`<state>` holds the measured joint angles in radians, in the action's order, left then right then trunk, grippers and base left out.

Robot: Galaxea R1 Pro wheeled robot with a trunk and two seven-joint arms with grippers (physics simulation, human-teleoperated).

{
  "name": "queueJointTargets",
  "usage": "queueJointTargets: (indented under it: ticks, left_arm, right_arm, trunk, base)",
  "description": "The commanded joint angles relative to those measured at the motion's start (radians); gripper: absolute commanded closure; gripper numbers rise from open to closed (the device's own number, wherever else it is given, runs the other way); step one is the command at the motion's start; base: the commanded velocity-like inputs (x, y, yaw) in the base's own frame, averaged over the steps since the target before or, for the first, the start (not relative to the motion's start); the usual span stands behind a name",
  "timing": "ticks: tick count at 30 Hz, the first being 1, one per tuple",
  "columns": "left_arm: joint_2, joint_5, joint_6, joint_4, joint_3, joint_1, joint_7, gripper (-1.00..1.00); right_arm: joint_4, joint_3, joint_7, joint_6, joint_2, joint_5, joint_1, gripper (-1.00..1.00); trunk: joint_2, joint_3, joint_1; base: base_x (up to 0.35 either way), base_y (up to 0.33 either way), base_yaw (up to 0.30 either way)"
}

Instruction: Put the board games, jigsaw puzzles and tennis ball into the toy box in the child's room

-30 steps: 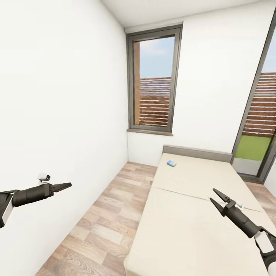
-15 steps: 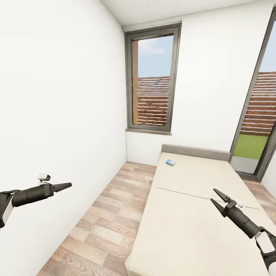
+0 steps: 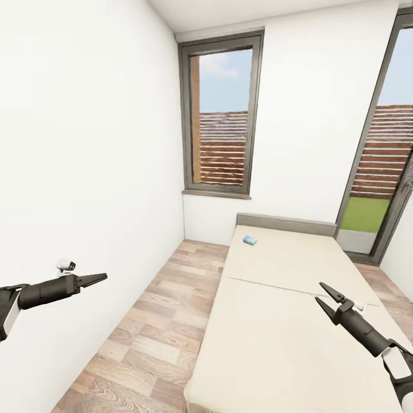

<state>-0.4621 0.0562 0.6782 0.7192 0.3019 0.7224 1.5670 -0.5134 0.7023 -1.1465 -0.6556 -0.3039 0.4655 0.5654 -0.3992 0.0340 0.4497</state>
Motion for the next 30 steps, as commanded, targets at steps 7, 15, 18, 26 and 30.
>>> queueJointTargets:
  ticks: [7, 15, 18, 26, 30]
  left_arm:
    - [-0.001, 0.0, 0.011, 0.0, 0.0, 0.0, 0.004, -1.0]
    - [-0.001, -0.001, 0.011, -0.001, 0.0, 0.0, 0.004, -1.0]
    - [-0.001, 0.0, 0.011, 0.0, 0.0, 0.0, 0.004, -1.0]
    - [-0.001, -0.001, 0.011, 0.0, 0.0, 0.0, 0.004, -1.0]
    - [-0.001, -0.001, 0.011, 0.0, 0.0, 0.0, 0.004, -1.0]
  right_arm:
    - [0.001, 0.003, -0.002, -0.007, 0.0, 0.002, 0.001, -1.0]
    - [0.001, 0.003, -0.001, -0.007, 0.0, 0.002, 0.001, -1.0]
    - [0.001, 0.005, 0.0, -0.007, 0.0, 0.002, 0.001, -1.0]
    - [0.004, 0.009, 0.0, -0.007, 0.0, 0.002, 0.001, -1.0]
    - [0.018, 0.01, 0.0, -0.007, 0.0, 0.002, 0.001, -1.0]
  trunk:
    - [-0.001, -0.009, 0.0]
    - [-0.001, -0.02, 0.0]
    - [-0.001, -0.024, 0.0]
    - [-0.001, -0.033, 0.0]
    - [-0.001, -0.037, 0.0]
  base:
    - [0.0, 0.001, -0.136]
    - [0.0, 0.0, -0.139]
    - [0.0, 0.0, -0.144]
    - [0.0, 0.0, -0.169]
    - [0.0, 0.008, -0.195]
